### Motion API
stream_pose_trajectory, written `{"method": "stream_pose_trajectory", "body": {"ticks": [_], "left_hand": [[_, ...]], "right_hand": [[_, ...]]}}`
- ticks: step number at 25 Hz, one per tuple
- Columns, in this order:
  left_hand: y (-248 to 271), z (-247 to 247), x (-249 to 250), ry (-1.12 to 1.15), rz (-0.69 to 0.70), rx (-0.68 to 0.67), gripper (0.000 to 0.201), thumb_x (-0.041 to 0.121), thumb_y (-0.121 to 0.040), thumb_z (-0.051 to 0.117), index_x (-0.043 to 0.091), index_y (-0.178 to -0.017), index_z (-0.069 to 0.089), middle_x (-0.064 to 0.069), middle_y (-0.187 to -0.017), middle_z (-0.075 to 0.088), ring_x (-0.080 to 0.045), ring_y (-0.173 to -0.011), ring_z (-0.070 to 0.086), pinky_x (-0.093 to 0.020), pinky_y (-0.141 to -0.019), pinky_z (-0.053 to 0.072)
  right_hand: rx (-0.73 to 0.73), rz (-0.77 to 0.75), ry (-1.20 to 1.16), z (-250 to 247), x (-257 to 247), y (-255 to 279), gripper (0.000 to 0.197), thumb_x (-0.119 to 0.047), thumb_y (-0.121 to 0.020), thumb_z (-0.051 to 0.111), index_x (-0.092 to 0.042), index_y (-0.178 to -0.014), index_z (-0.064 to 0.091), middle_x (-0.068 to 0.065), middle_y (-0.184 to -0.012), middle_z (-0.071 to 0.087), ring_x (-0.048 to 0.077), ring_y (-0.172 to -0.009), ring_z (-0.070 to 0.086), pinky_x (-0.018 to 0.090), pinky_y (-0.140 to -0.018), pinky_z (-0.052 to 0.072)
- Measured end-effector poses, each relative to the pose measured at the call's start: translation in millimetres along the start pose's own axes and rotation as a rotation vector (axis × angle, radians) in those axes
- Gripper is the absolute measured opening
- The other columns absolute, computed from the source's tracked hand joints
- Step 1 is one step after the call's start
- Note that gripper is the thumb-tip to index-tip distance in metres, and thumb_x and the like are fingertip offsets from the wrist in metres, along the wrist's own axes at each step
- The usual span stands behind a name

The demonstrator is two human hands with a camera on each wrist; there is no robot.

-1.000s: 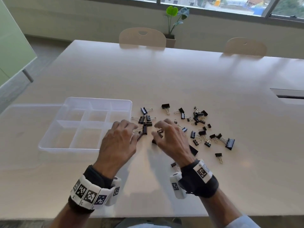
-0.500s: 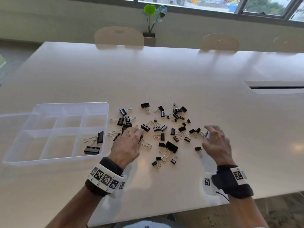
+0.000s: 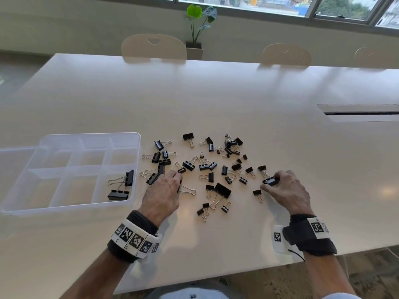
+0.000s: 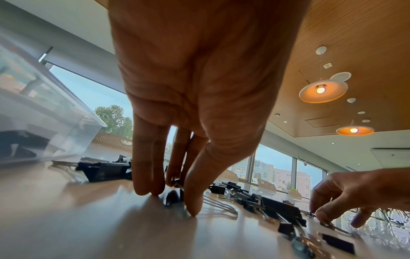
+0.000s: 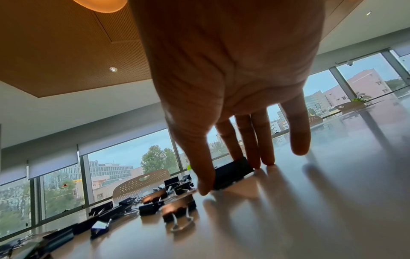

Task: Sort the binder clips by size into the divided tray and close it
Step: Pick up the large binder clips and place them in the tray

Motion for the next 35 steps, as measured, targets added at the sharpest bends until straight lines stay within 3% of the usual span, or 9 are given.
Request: {"method": "stream_pose_trajectory", "body": {"ticks": [5, 11, 14, 18, 27, 31, 35], "left_hand": [[5.0, -1.2, -1.3, -0.028, -0.026, -0.019, 0.043, 0.034, -0.096, 0.068, 0.018, -0.132, 0.052, 0.004, -0.122, 0.049, -0.015, -0.107, 0.055, -0.034, -0.09, 0.056], [15.1, -0.8, -6.3, 0.007, -0.058, 0.007, 0.04, 0.045, -0.099, 0.064, 0.015, -0.125, 0.059, 0.002, -0.116, 0.047, -0.009, -0.099, 0.048, -0.028, -0.092, 0.054], [17.3, -1.6, -5.8, 0.019, -0.052, 0.013, 0.041, 0.046, -0.098, 0.063, 0.015, -0.125, 0.06, 0.003, -0.114, 0.047, -0.009, -0.098, 0.044, -0.028, -0.09, 0.053], [18.0, -2.4, -6.0, 0.012, -0.05, 0.007, 0.041, 0.047, -0.098, 0.062, 0.016, -0.125, 0.06, 0.004, -0.114, 0.047, -0.011, -0.101, 0.047, -0.028, -0.087, 0.053], [17.3, 0.3, -7.3, 0.007, -0.053, -0.008, 0.043, 0.049, -0.098, 0.062, 0.017, -0.127, 0.058, 0.003, -0.12, 0.05, -0.012, -0.106, 0.05, -0.031, -0.092, 0.055], [17.6, -0.5, -7.9, 0.009, -0.067, -0.017, 0.044, 0.049, -0.098, 0.062, 0.018, -0.129, 0.057, 0.003, -0.121, 0.049, -0.009, -0.101, 0.043, -0.03, -0.091, 0.054], [18.0, -0.3, -8.5, 0.013, -0.069, -0.019, 0.044, 0.049, -0.098, 0.062, 0.018, -0.129, 0.057, 0.004, -0.121, 0.05, -0.01, -0.102, 0.044, -0.029, -0.091, 0.053]], "right_hand": [[-0.004, 0.039, 0.013, -3.8, -3.6, 6.5, 0.04, -0.035, -0.089, 0.076, -0.011, -0.118, 0.063, 0.009, -0.122, 0.057, 0.031, -0.108, 0.061, 0.036, -0.083, 0.045], [-0.08, 0.104, 0.082, -16.5, -3.4, 24.7, 0.038, -0.041, -0.089, 0.073, -0.008, -0.106, 0.068, 0.009, -0.113, 0.048, 0.031, -0.091, 0.055, 0.034, -0.08, 0.044], [-0.08, -0.01, 0.023, -19.0, -16.5, 26.2, 0.04, -0.036, -0.088, 0.076, -0.009, -0.117, 0.069, 0.005, -0.115, 0.045, 0.028, -0.101, 0.056, 0.038, -0.088, 0.049], [-0.018, -0.261, 0.053, -15.5, -33.4, 30.8, 0.057, -0.003, -0.083, 0.075, -0.008, -0.139, 0.065, 0.002, -0.119, 0.039, 0.028, -0.12, 0.048, 0.045, -0.102, 0.049], [0.238, -0.418, -0.041, -36.5, -51.8, 42.5, 0.071, 0.027, -0.07, 0.065, -0.002, -0.135, 0.067, 0.009, -0.123, 0.042, 0.031, -0.115, 0.05, 0.048, -0.101, 0.054], [0.312, -0.473, -0.122, -43.3, -58.0, 42.8, 0.069, 0.026, -0.073, 0.07, -0.004, -0.136, 0.067, 0.006, -0.125, 0.041, 0.031, -0.119, 0.054, 0.04, -0.099, 0.055], [0.282, -0.473, -0.207, -42.4, -64.4, 44.5, 0.066, 0.017, -0.079, 0.076, -0.007, -0.139, 0.066, 0.003, -0.125, 0.044, 0.023, -0.118, 0.055, 0.026, -0.096, 0.047]]}}
Point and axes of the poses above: each hand's wrist, its own y-axis away from the middle knuckle, its own z-axis out of the palm, x = y × z, the point moved 7 cm from there along -y, towards the middle knuckle
